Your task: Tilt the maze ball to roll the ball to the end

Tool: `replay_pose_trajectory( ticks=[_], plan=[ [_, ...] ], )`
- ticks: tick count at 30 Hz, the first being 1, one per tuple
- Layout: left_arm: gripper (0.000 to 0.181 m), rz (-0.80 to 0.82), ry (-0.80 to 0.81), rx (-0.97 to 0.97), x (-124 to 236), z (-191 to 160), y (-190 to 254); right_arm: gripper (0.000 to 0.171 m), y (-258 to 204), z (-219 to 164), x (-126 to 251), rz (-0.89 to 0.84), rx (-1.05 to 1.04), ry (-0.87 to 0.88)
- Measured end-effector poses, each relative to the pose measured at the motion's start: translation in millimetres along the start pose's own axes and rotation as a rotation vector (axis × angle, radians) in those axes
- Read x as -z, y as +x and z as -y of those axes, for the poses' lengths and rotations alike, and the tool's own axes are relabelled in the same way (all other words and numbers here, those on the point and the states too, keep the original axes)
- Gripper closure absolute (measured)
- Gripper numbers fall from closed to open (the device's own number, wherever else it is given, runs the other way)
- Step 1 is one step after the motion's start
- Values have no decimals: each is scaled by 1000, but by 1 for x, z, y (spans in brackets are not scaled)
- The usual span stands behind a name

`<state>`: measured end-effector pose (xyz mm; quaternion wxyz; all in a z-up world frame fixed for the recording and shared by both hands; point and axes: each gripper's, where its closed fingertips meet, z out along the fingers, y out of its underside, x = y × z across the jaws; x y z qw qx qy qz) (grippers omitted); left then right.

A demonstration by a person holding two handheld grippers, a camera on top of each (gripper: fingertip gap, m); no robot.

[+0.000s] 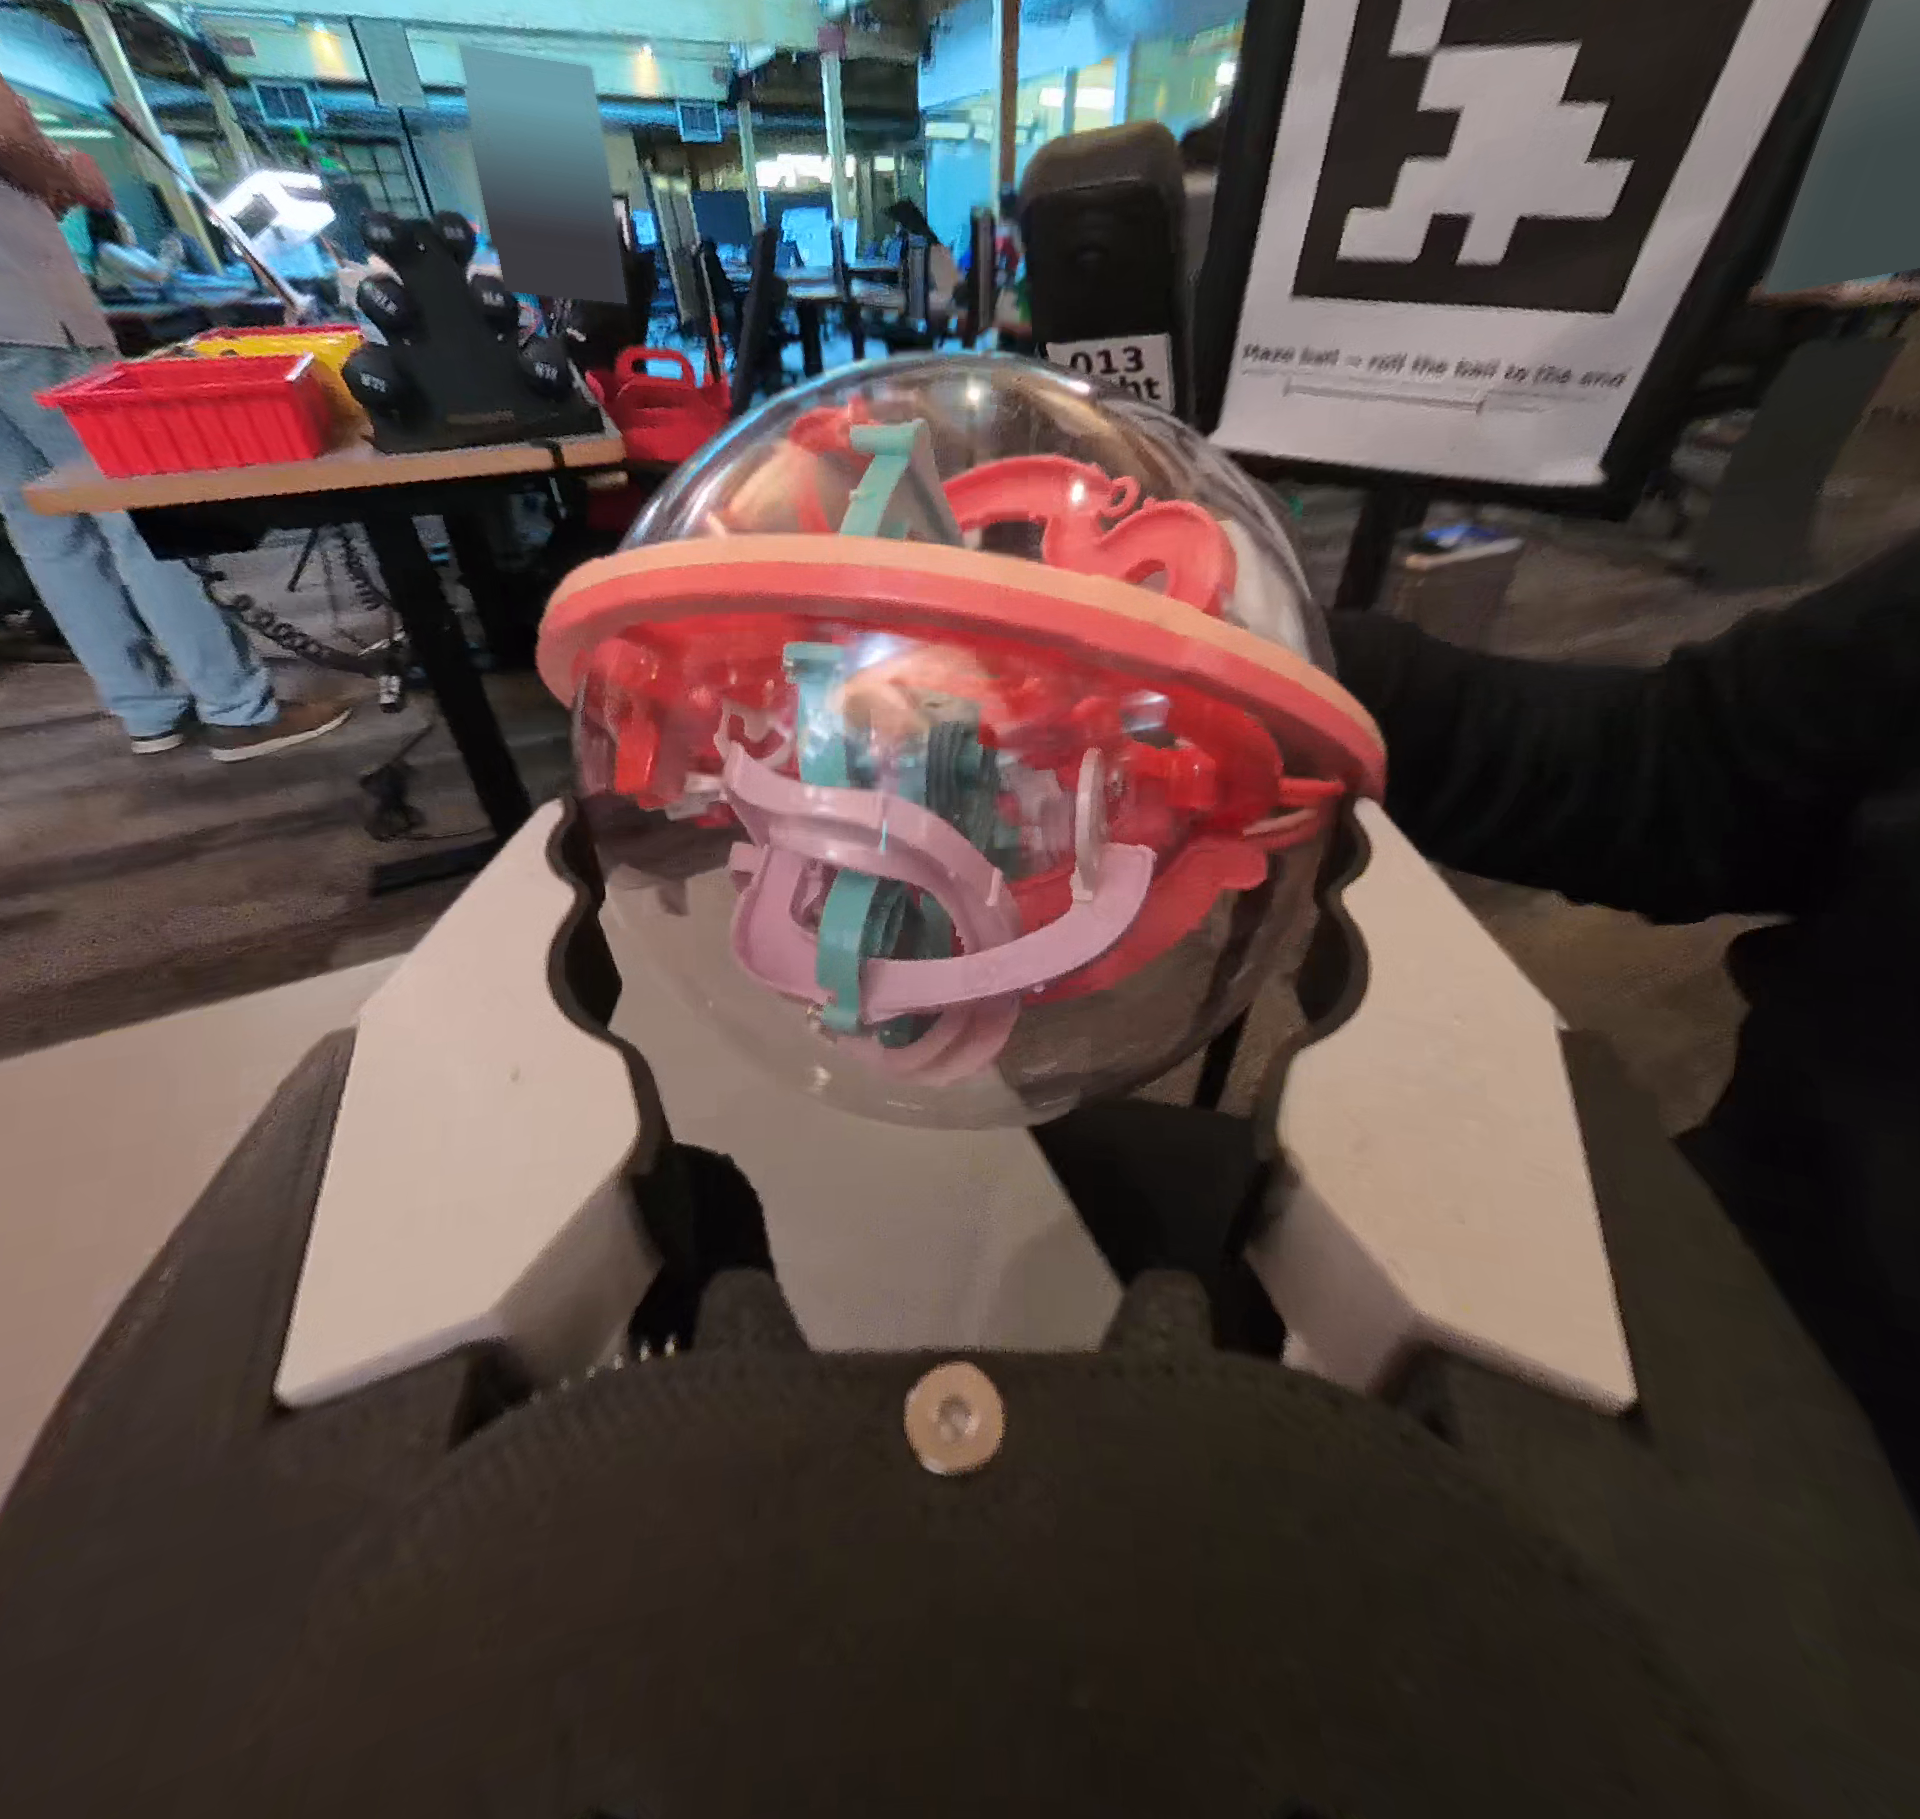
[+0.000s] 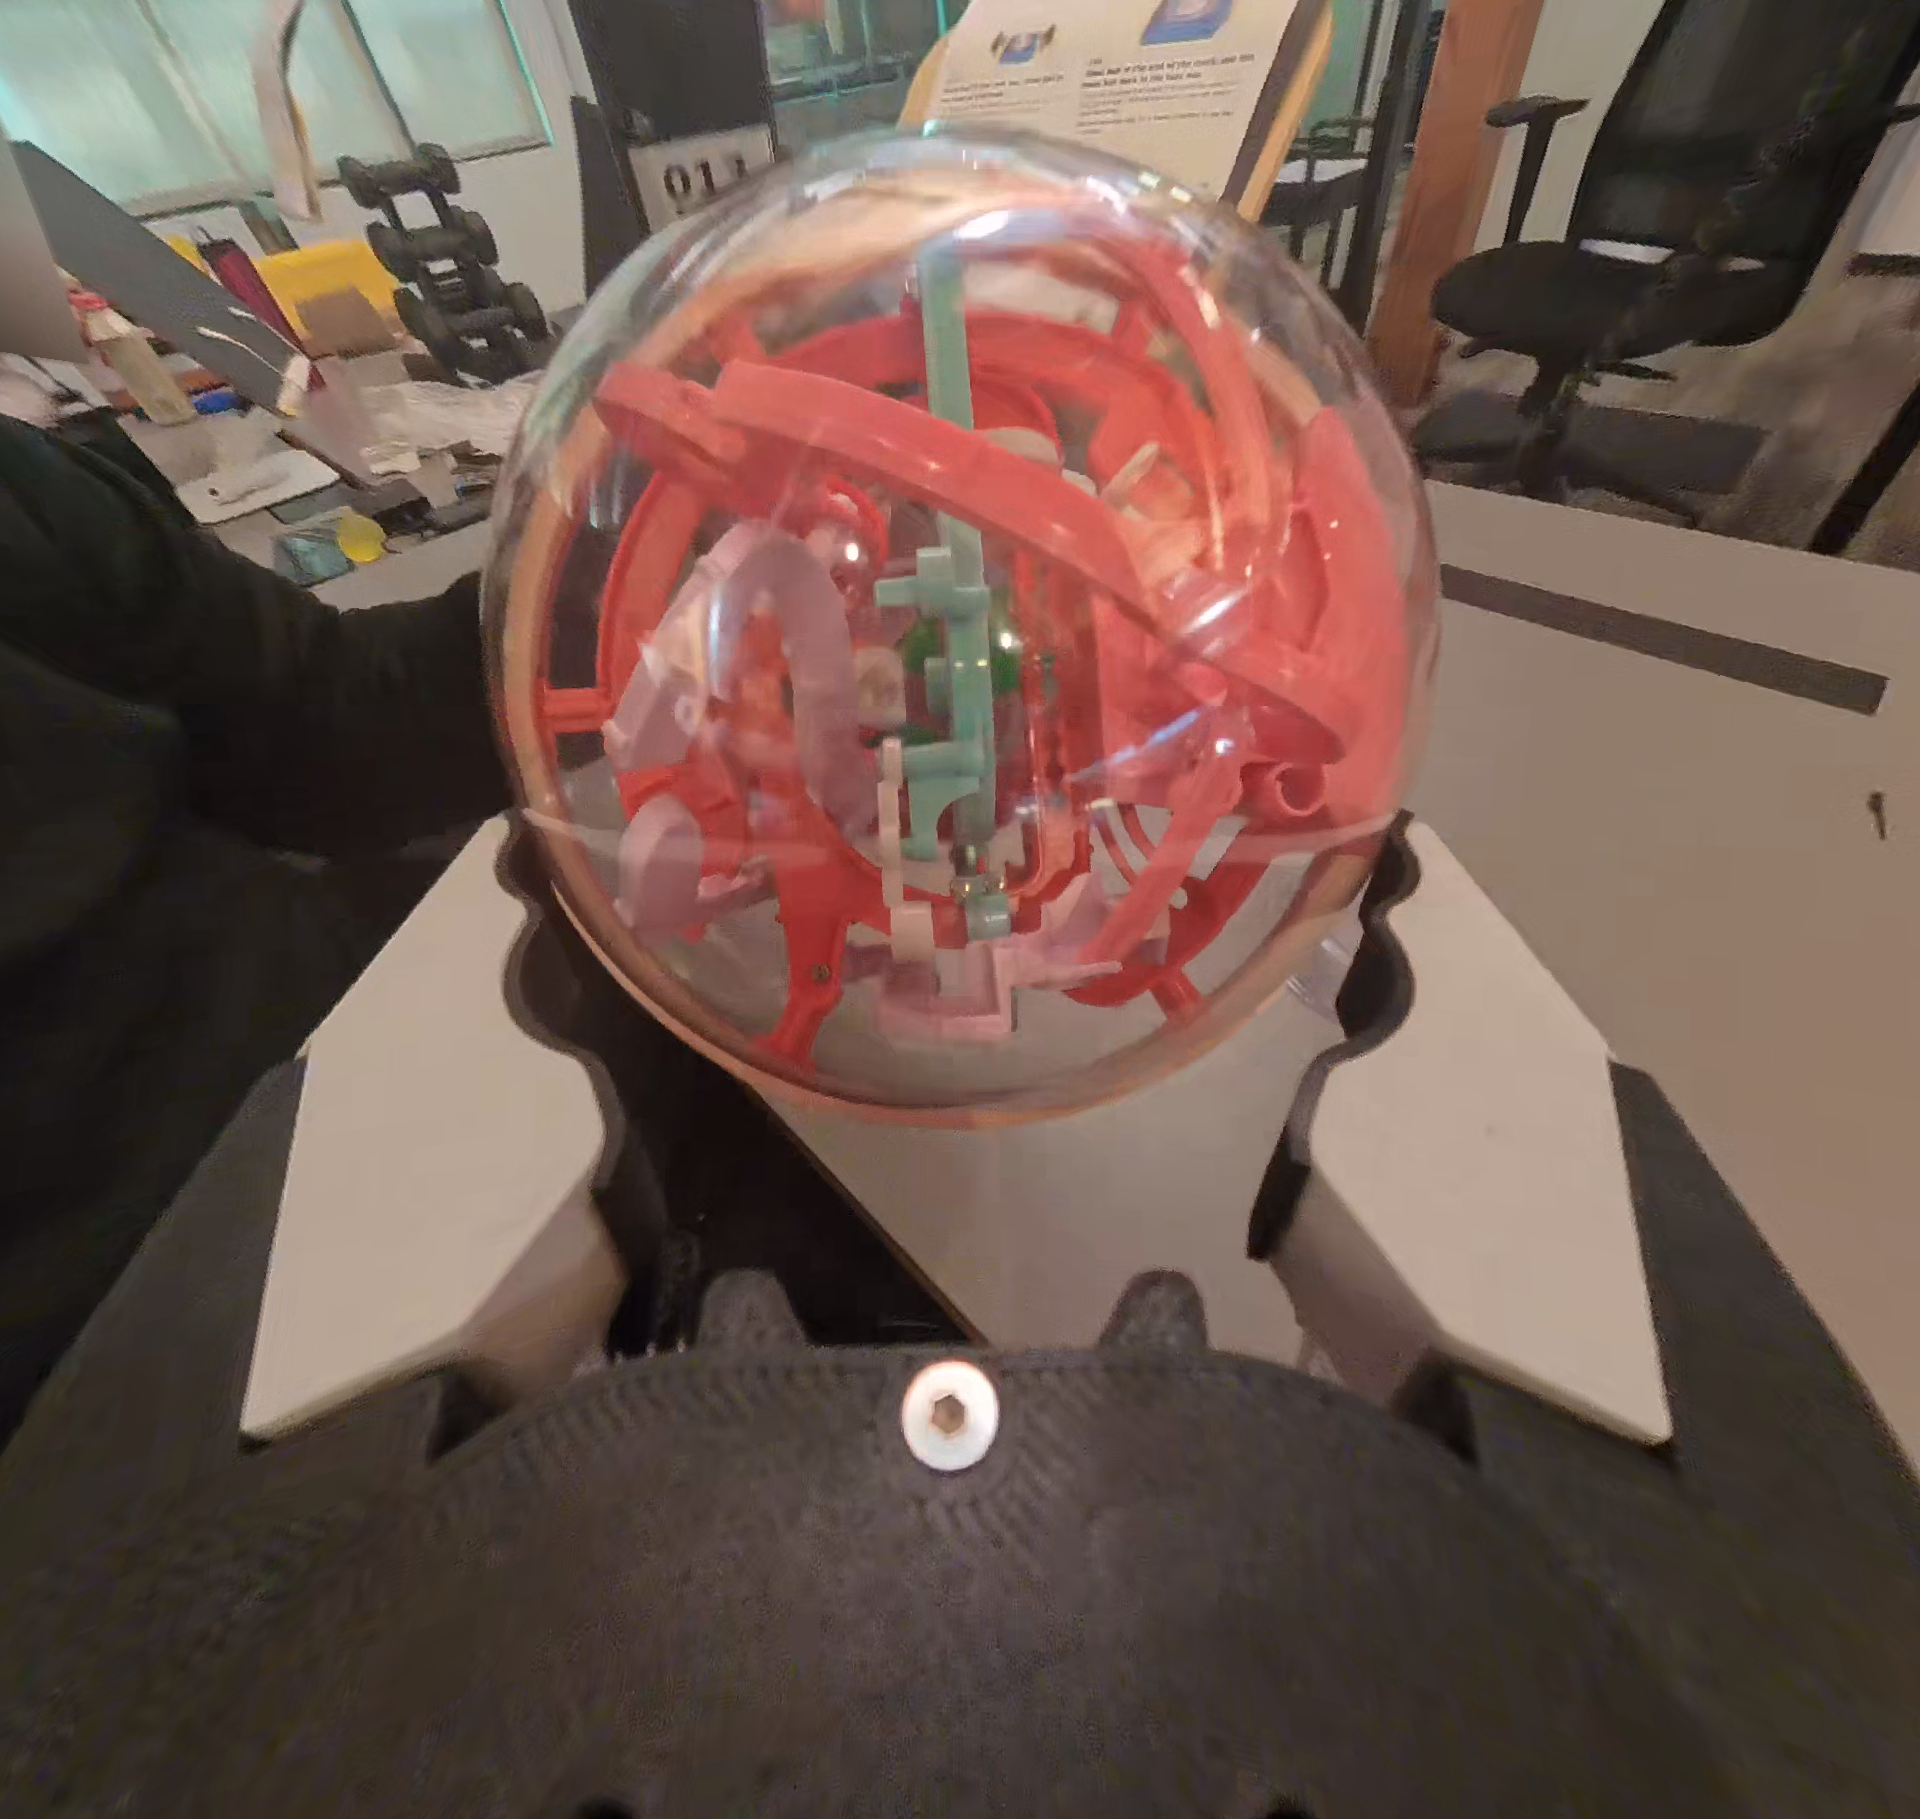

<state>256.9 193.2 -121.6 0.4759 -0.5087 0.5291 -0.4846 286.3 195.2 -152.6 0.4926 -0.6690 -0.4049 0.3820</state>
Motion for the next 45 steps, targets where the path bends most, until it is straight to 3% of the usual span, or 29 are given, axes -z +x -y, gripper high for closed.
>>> replay_pose_trajectory(
  ticks=[4,7,13,23,31,35,41,45],
  plan=[
    [49,-28,-44,156,-5,-23,-33,22,21,-36,-20,61,-212,-30],
    [48,-33,-44,178,-1,-41,-22,22,8,-61,-30,87,-260,-68],
    [49,-51,-40,397,1,-67,-29,23,-14,-101,-58,240,-539,-91],
    [54,-79,-106,566,5,-89,-43,23,-20,-119,-78,299,-704,-57],
    [59,-24,-128,656,13,-132,-48,15,7,-148,-74,56,-521,-147],
    [60,-27,-109,698,19,-138,-45,15,9,-144,-67,43,-458,-144],
    [91,-9,-75,751,33,-143,-50,16,20,-148,-56,-83,-252,-192],
    [88,2,-10,769,33,-137,-54,24,21,-142,-56,-87,-265,-158]
  ],
)
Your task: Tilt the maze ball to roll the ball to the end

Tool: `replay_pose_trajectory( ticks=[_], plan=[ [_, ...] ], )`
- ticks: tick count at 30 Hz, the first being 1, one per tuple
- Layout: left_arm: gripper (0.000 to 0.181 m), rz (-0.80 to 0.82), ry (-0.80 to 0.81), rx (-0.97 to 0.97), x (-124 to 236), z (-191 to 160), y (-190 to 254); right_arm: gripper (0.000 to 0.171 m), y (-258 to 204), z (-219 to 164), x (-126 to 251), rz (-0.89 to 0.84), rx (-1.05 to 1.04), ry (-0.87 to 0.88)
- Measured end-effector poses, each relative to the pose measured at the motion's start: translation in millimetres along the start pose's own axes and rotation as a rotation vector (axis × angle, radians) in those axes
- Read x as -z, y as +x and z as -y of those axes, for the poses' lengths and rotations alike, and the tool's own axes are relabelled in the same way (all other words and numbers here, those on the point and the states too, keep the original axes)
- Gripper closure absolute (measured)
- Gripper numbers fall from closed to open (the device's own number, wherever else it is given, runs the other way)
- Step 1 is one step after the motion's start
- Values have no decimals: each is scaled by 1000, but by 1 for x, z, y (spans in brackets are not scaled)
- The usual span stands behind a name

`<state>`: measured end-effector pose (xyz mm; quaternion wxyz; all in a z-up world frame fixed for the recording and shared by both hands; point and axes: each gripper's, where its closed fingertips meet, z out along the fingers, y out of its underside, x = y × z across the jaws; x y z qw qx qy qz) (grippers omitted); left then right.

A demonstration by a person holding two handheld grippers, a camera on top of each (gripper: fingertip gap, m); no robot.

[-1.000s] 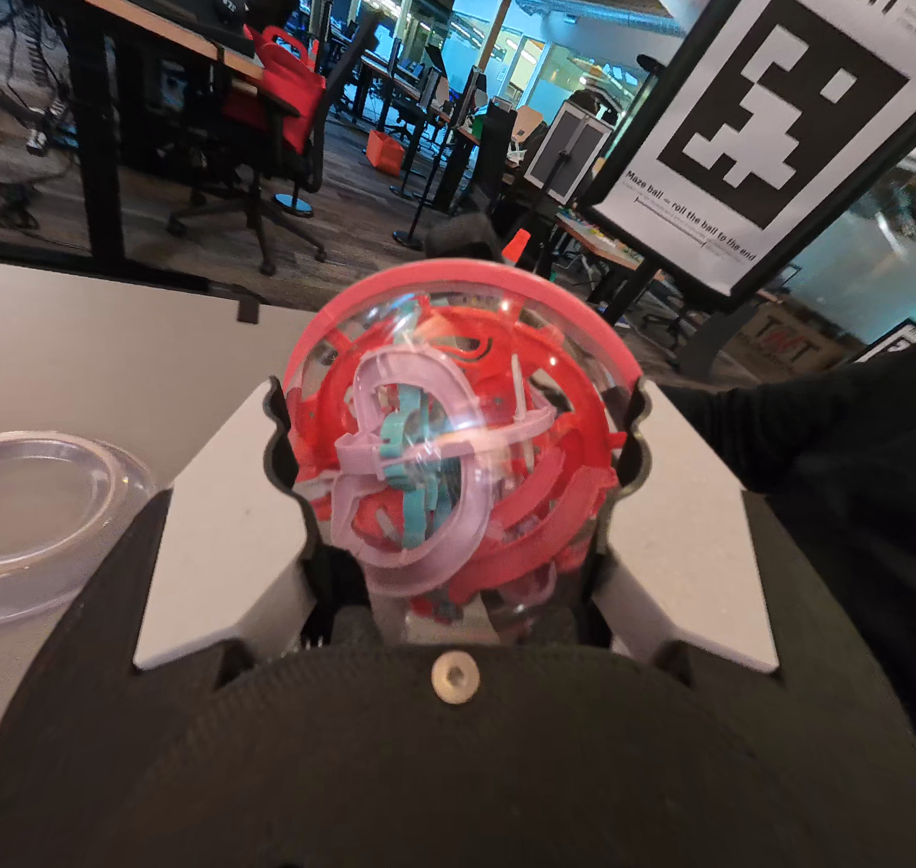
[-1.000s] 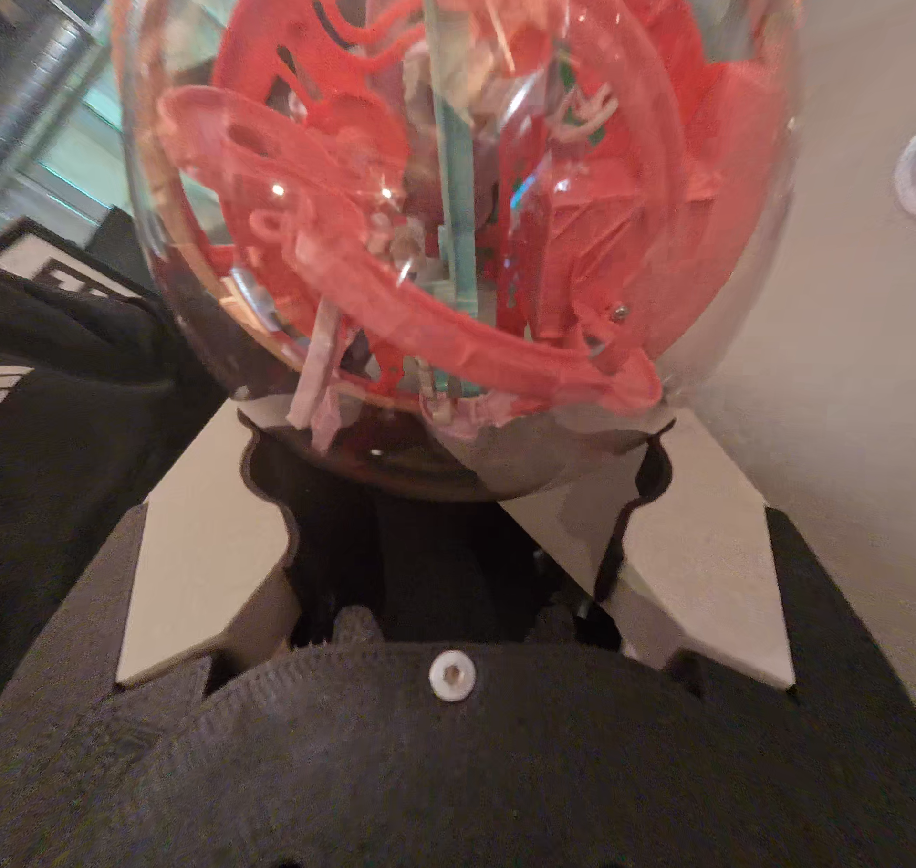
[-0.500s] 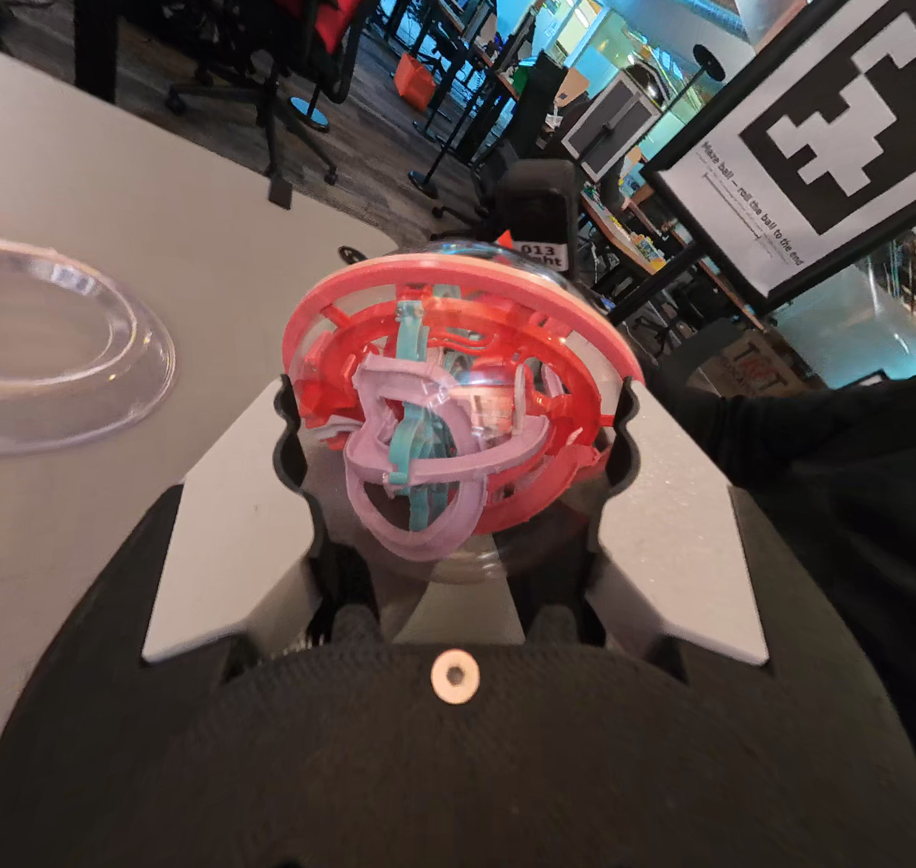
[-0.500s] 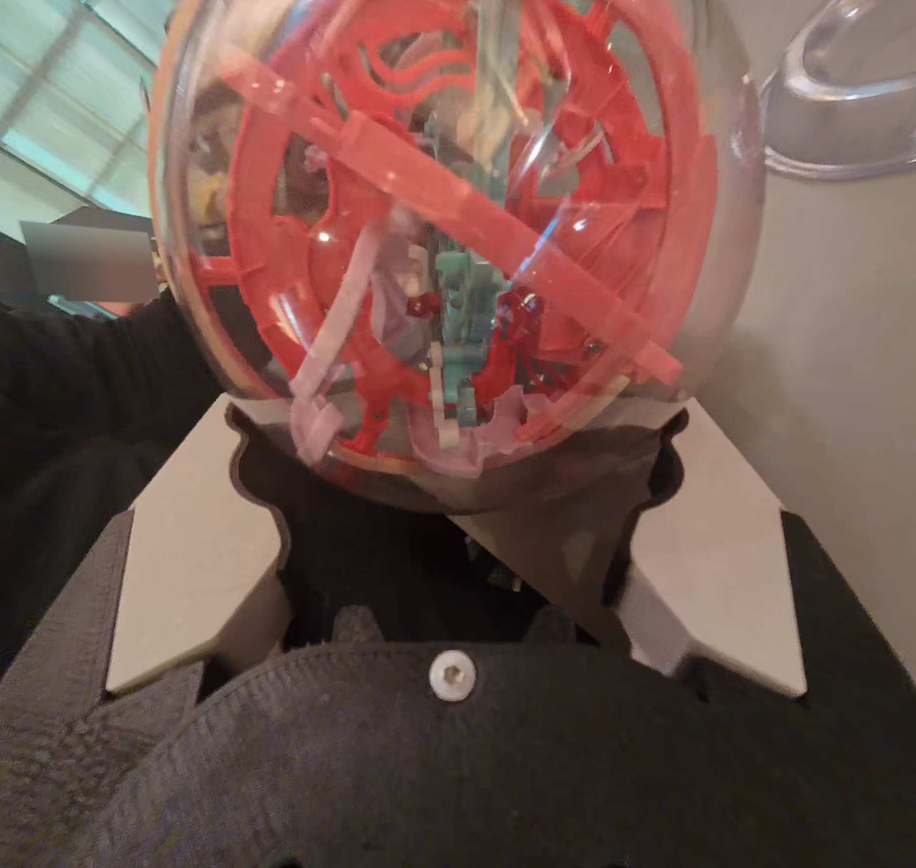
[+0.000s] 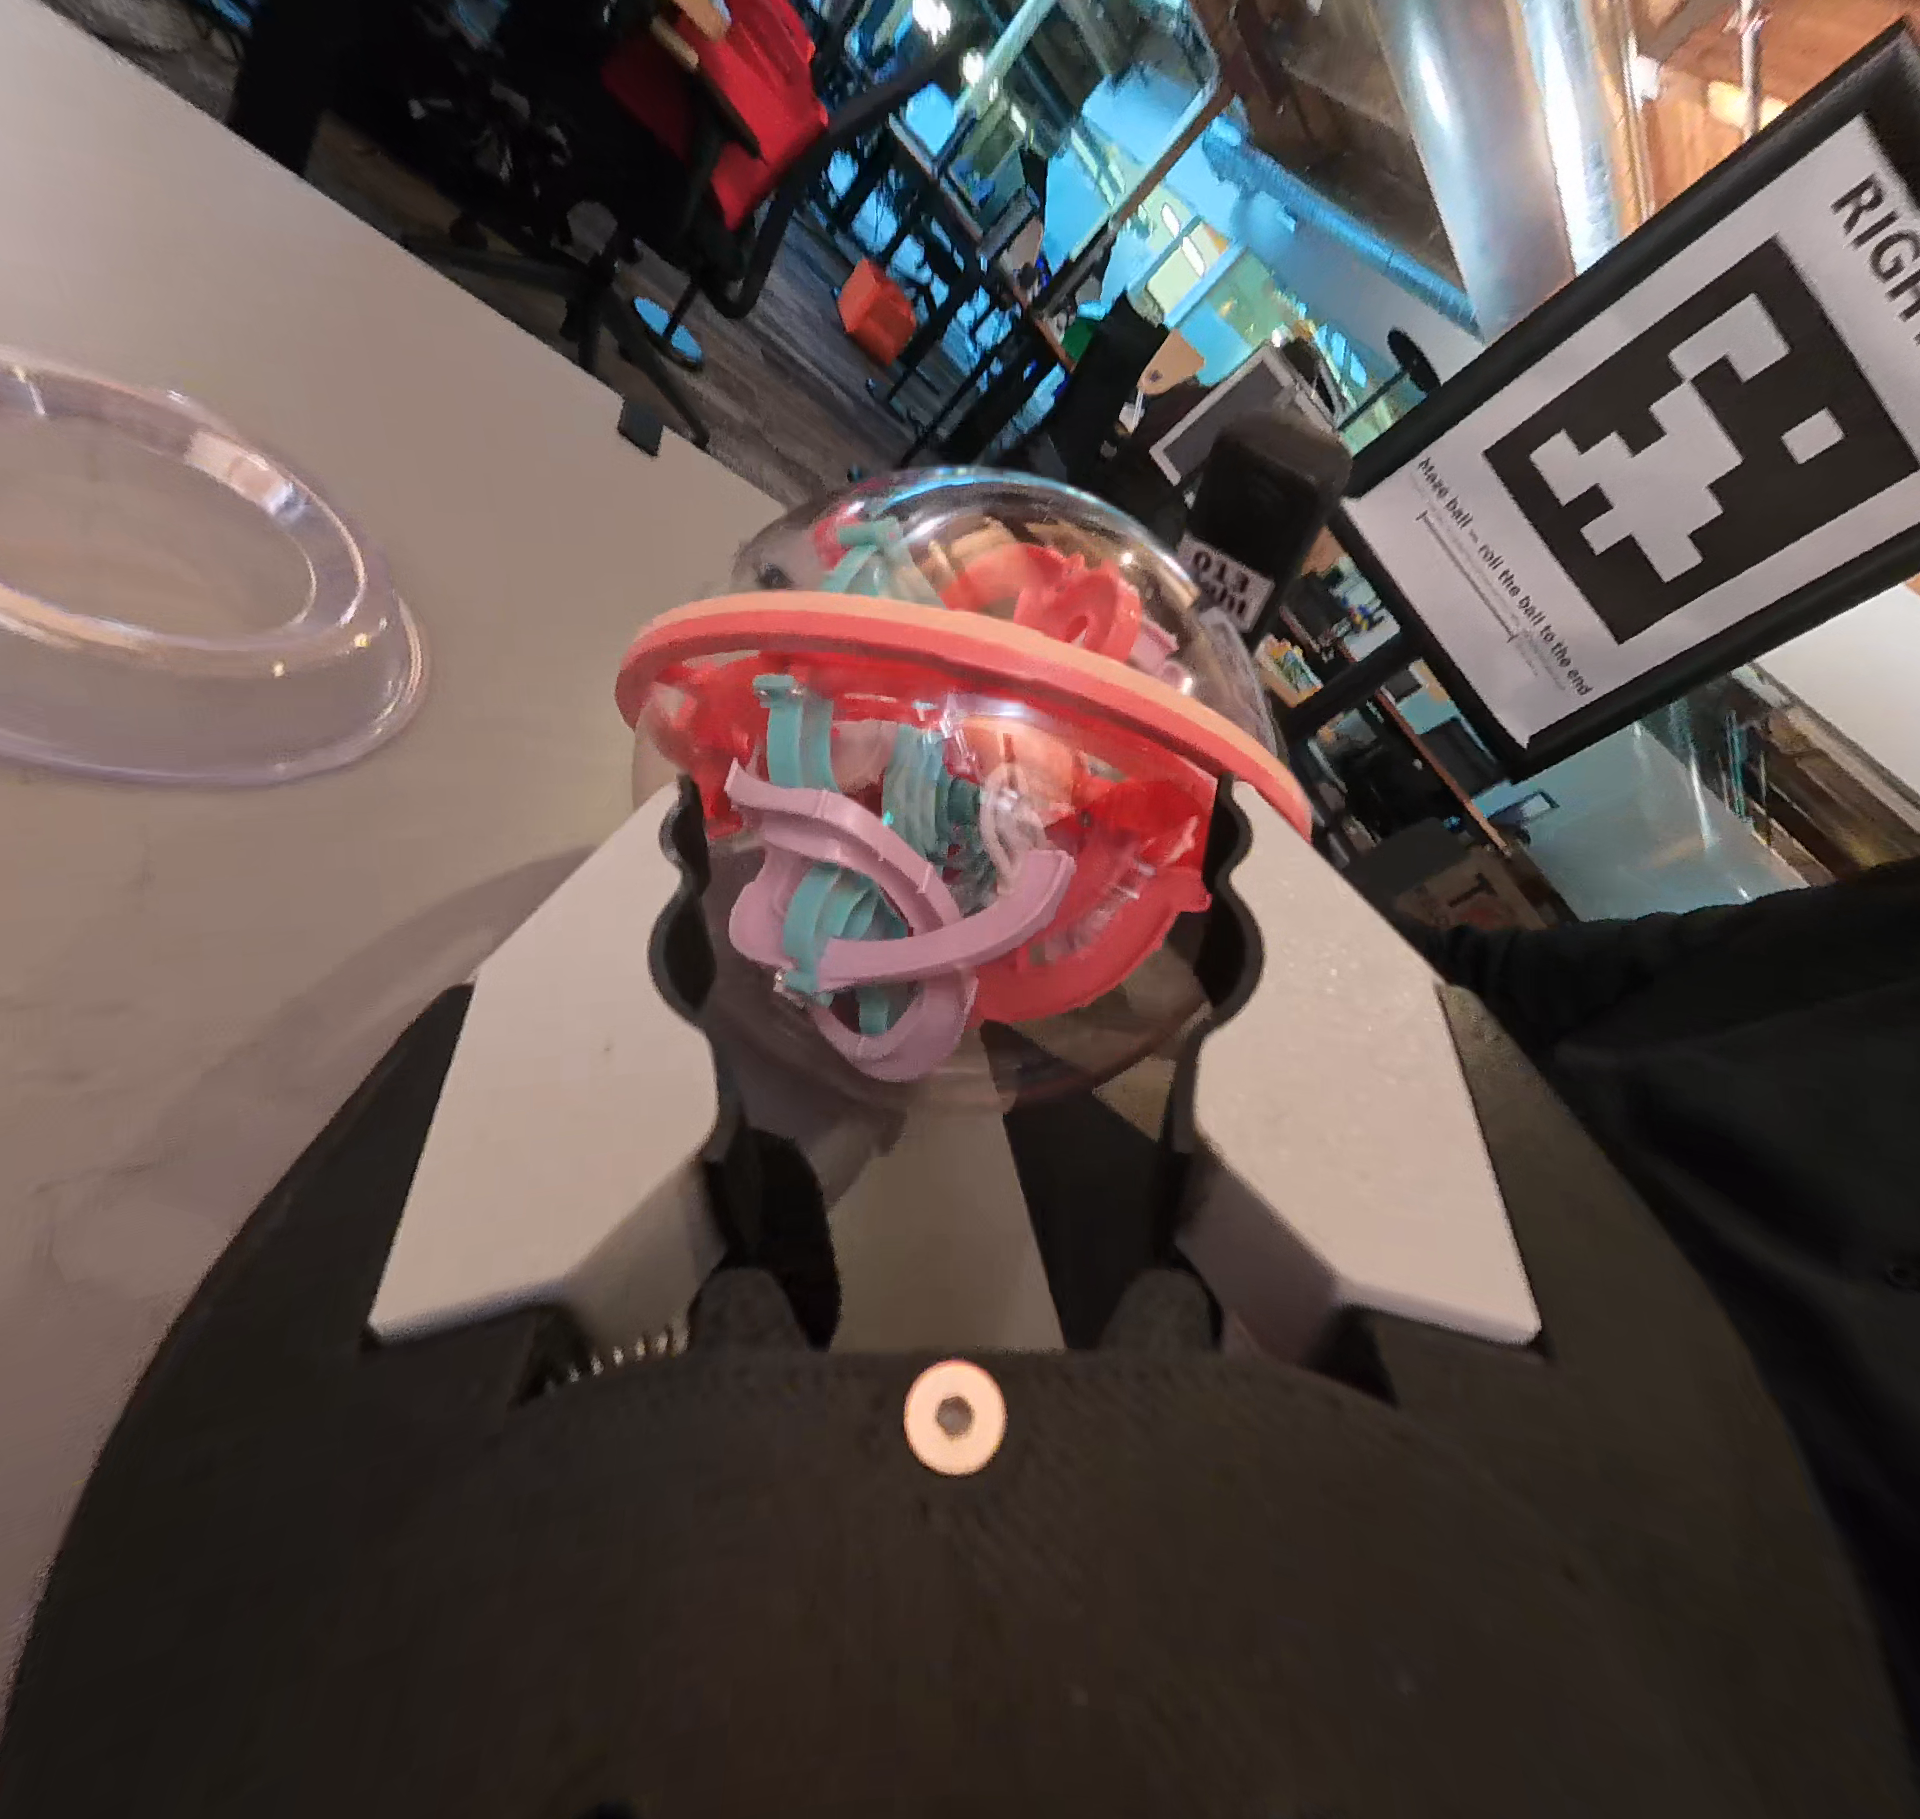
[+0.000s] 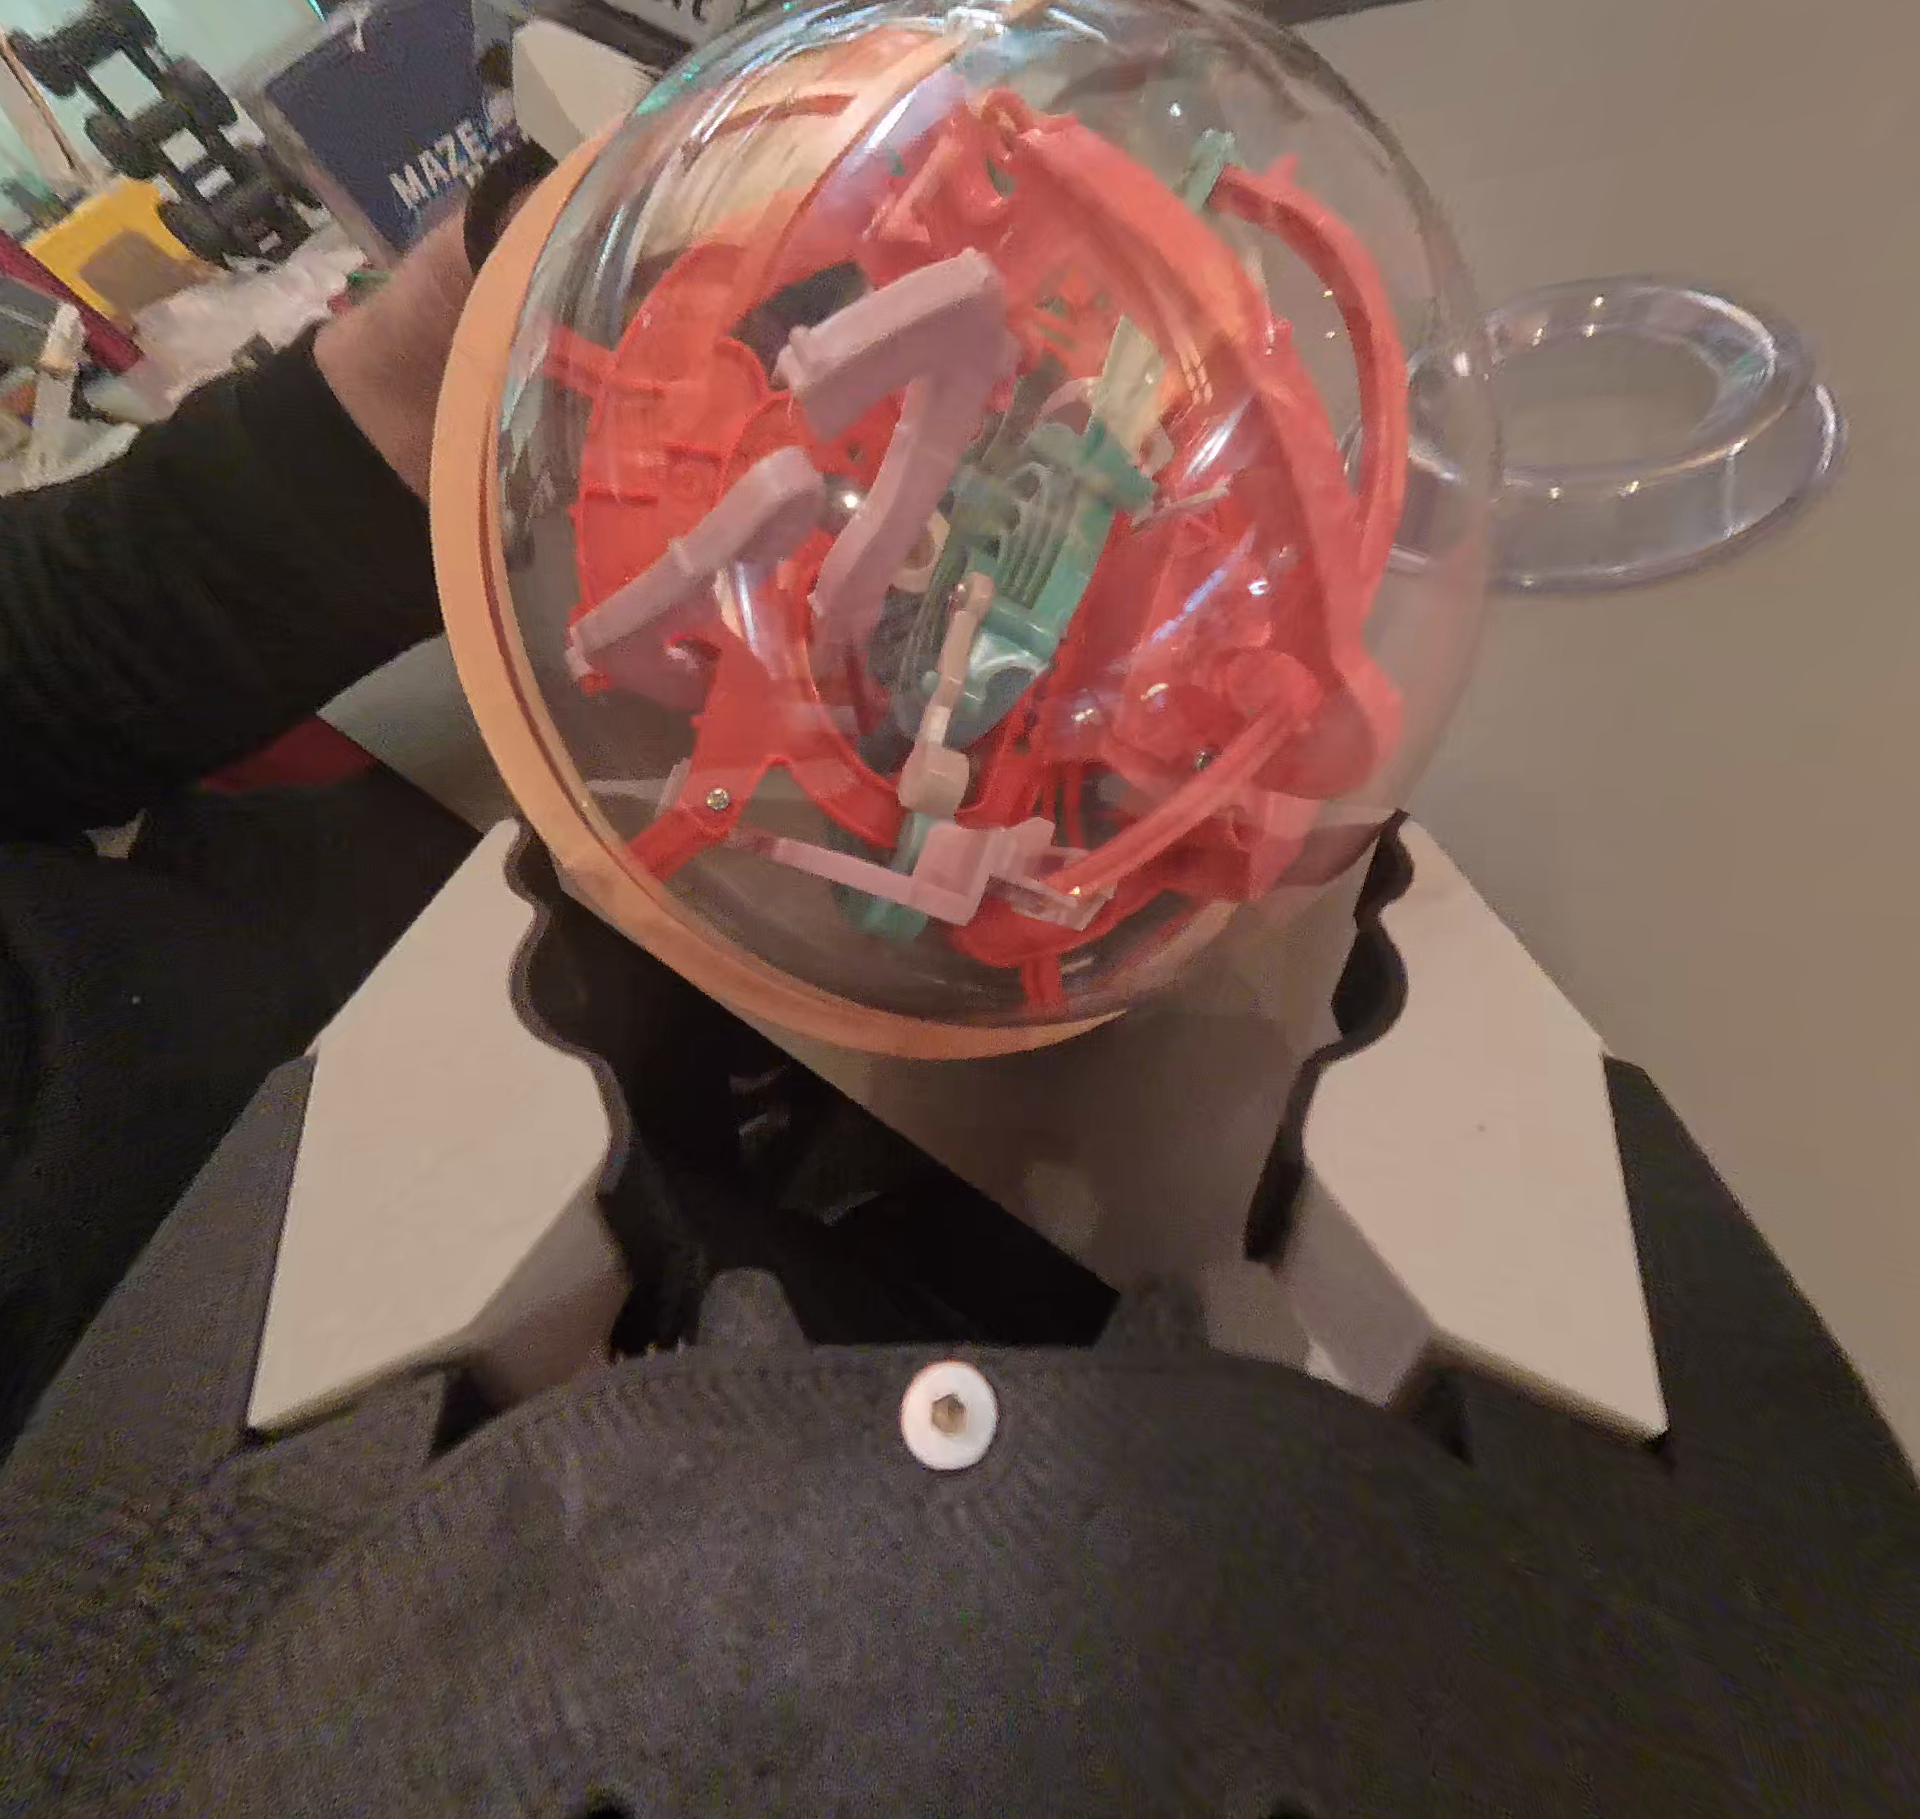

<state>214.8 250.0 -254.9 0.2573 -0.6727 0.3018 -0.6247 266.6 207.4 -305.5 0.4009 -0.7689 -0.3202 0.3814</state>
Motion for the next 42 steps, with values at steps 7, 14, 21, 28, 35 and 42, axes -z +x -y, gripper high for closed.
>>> replay_pose_trajectory(
  ticks=[7,14,21,28,35,42],
  plan=[
    [89,-1,206,-115,4,80,20,24,21,82,14,-36,111,69],
    [90,112,453,36,13,134,-70,23,104,110,-34,103,-28,-57],
    [98,176,521,140,21,123,-123,23,136,90,-62,133,-105,-181],
    [101,164,481,121,21,116,-104,27,107,71,-53,139,-175,-209],
    [154,16,418,94,16,84,-43,32,25,7,-41,214,-229,-319],
    [137,19,359,88,19,68,-32,33,13,17,-19,146,-258,-163]
  ],
)
